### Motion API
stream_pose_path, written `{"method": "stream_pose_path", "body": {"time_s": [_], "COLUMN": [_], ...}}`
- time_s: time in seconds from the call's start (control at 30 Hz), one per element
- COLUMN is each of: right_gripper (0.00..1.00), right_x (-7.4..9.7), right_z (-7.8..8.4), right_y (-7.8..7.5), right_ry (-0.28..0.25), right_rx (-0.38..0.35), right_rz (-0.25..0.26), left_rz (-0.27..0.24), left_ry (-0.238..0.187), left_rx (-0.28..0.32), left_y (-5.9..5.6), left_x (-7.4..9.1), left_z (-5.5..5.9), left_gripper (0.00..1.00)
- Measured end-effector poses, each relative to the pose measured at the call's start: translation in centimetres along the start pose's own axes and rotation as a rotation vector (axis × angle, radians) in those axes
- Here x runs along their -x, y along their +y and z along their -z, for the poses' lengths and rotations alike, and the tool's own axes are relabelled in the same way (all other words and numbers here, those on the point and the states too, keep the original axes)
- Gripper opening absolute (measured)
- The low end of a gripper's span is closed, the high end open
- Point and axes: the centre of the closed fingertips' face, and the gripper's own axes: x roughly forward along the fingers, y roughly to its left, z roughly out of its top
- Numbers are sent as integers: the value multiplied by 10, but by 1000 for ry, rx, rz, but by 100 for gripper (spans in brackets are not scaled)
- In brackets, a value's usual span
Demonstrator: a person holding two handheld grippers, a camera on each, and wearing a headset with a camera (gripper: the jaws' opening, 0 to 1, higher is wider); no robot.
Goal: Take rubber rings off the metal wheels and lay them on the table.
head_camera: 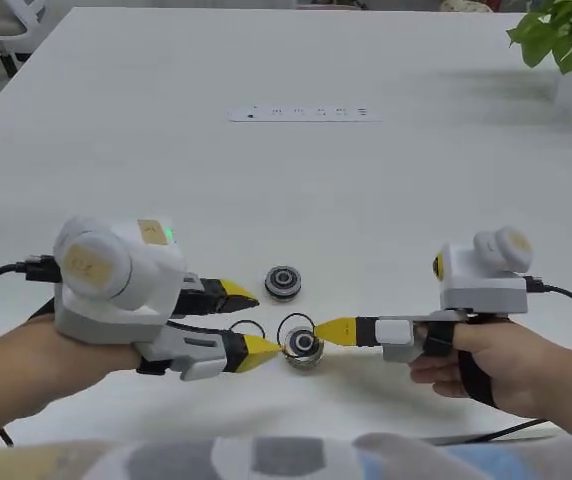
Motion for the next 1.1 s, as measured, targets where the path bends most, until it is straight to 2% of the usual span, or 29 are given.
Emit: {"method": "stream_pose_path", "body": {"time_s": [0.27,0.6,1.1], "right_gripper": [0,0,0], "right_x": [-5,-21,-53], "right_z": [-7,-18,-15], "right_y": [9,19,17], "right_ry": [7,27,102], "right_rx": [14,43,71], "right_rz": [-11,-34,-41], "left_rz": [-23,-66,-121], "left_ry": [-26,-54,-70], "left_rx": [31,74,103], "left_y": [3,12,25], "left_x": [20,38,58], "left_z": [2,6,16], "left_gripper": [42,45,50]}}
